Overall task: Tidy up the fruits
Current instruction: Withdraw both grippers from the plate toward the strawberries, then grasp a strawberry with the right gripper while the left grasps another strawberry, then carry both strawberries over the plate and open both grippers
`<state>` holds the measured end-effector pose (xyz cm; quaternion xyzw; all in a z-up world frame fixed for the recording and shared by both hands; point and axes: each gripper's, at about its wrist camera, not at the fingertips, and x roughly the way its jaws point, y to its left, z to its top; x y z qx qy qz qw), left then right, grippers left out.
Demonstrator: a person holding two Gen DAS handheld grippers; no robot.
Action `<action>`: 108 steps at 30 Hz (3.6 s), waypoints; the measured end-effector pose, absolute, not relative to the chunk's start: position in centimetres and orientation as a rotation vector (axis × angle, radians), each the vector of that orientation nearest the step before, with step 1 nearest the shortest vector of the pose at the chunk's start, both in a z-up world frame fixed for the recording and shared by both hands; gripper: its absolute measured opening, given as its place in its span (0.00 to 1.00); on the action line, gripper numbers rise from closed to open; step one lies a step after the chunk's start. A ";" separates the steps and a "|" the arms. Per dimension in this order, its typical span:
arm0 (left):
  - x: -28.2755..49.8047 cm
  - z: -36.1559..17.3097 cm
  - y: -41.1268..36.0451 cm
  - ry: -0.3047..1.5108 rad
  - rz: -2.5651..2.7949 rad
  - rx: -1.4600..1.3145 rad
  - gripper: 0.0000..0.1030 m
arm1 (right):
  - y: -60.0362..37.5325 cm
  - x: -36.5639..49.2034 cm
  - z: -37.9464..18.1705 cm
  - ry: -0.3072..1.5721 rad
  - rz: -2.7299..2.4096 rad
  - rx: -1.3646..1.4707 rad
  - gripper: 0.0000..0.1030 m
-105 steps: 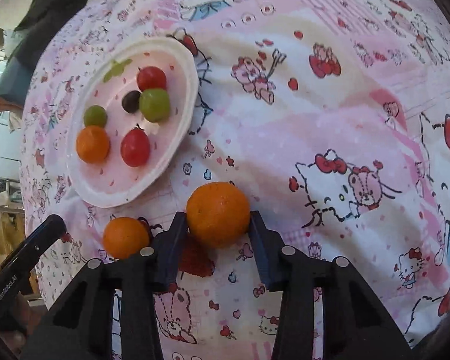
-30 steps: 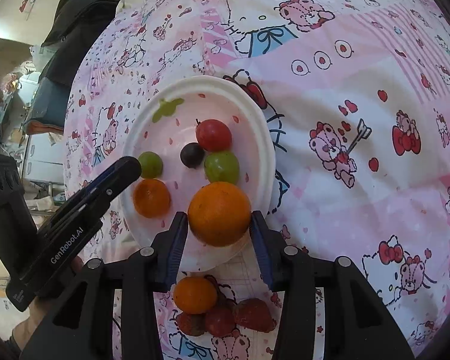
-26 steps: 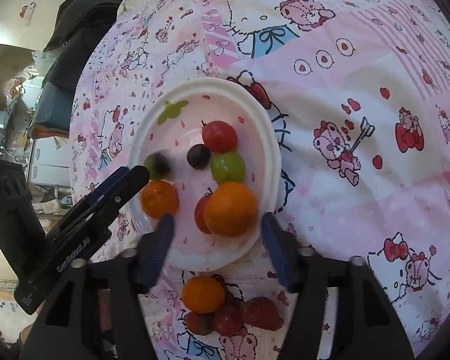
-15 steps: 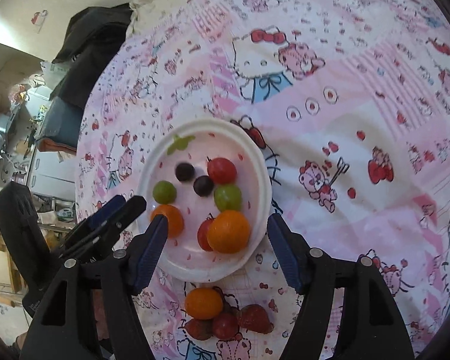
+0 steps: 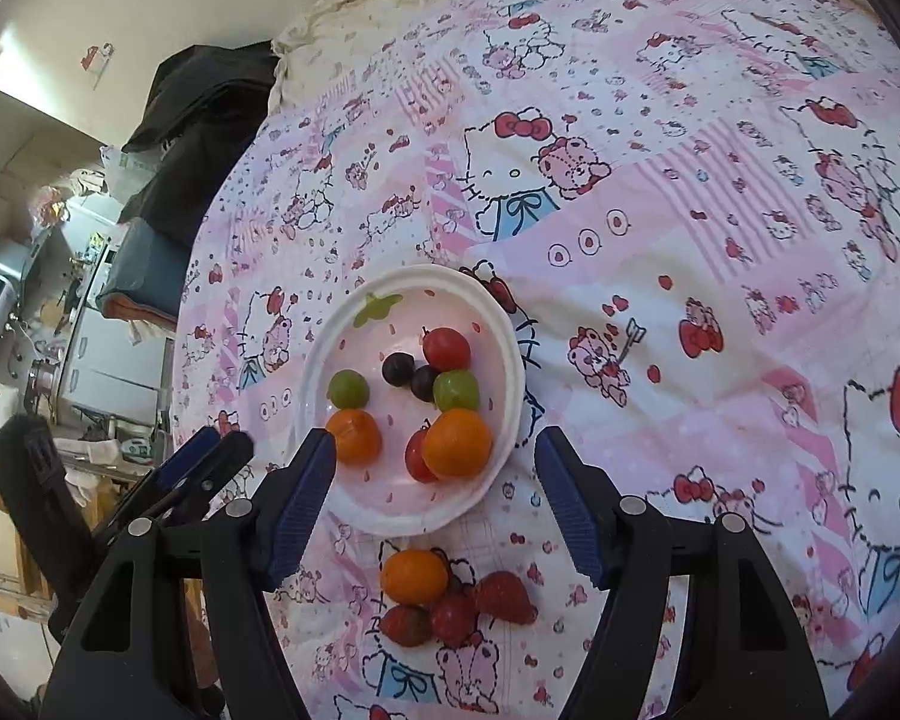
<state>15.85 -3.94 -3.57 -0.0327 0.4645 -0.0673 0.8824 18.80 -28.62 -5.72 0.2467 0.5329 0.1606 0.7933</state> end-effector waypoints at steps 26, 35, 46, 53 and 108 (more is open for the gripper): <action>7.0 -1.8 -0.2 0.953 -0.007 -0.070 0.56 | -29.9 11.3 -6.2 1.171 0.313 0.517 0.69; 6.7 -3.2 0.8 1.002 0.032 -0.128 0.56 | -29.2 11.7 -10.0 1.309 0.342 0.650 0.69; 7.1 -4.7 0.6 1.072 0.005 -0.158 0.56 | -25.1 13.8 -13.3 1.416 0.262 0.411 0.64; 7.6 -4.6 0.7 1.074 -0.010 -0.201 0.56 | -23.1 14.5 -14.4 1.407 0.268 0.202 0.57; 9.1 -12.7 -9.8 1.325 -0.432 -0.009 0.26 | -28.5 12.7 -8.5 1.242 0.372 0.527 0.31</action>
